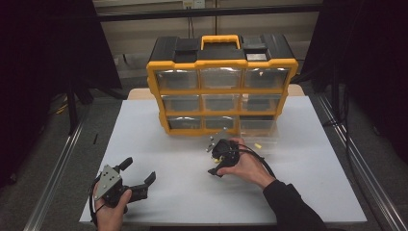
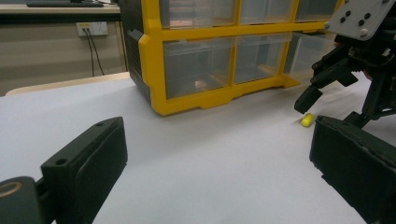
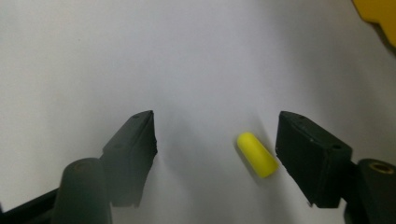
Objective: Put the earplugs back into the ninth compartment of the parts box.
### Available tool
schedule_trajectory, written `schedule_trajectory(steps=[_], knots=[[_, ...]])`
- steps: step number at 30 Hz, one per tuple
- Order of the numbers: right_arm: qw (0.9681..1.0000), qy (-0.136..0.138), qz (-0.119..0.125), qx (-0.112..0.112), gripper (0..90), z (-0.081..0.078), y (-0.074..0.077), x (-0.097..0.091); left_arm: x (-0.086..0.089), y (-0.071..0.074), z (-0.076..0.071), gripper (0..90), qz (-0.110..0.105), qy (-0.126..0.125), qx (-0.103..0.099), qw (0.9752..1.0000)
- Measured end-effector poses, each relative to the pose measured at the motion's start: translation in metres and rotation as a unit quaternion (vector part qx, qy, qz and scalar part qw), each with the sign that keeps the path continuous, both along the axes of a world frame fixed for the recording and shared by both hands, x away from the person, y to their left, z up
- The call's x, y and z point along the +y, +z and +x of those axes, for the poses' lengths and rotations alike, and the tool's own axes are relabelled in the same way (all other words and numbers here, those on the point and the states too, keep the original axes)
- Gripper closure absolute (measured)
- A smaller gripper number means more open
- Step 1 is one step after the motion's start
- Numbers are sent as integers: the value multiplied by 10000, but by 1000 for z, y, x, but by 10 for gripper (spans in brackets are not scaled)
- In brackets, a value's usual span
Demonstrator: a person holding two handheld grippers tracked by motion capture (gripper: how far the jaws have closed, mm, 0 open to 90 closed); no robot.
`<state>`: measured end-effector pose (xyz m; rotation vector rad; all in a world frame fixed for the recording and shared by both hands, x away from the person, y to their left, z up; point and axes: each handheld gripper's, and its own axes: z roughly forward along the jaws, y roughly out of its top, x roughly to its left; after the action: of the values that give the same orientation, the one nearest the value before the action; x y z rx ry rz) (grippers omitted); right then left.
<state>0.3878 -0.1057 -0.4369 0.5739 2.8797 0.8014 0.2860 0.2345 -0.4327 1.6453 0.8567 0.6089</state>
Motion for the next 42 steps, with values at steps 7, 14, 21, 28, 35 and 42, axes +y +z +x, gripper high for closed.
schedule_trajectory(steps=[7, 14, 21, 28, 35, 42], knots=[[9999, -78, -93, 42, 355, 3, -3, -1, 0, 0, 0, 42, -6, -1, 1, 10000], [9998, -122, -87, 101, 436, 5, -5, -4, 0, 0, 0, 42, -3, -2, 2, 10000], [9997, -217, -131, 62, 519, 6, -3, -6, 0, 0, 0, 42, -3, -3, 2, 10000], [9995, -270, -131, 49, 653, 8, -3, -12, 0, 0, 0, 42, 9, -6, 4, 10000], [9993, -371, -102, 5, 778, 9, -3, -17, 0, 0, 0, 42, 35, -8, -1, 10000], [9993, -379, -72, 8, 802, 8, -1, -18, 0, 0, 0, 42, 37, -9, 3, 10000]])
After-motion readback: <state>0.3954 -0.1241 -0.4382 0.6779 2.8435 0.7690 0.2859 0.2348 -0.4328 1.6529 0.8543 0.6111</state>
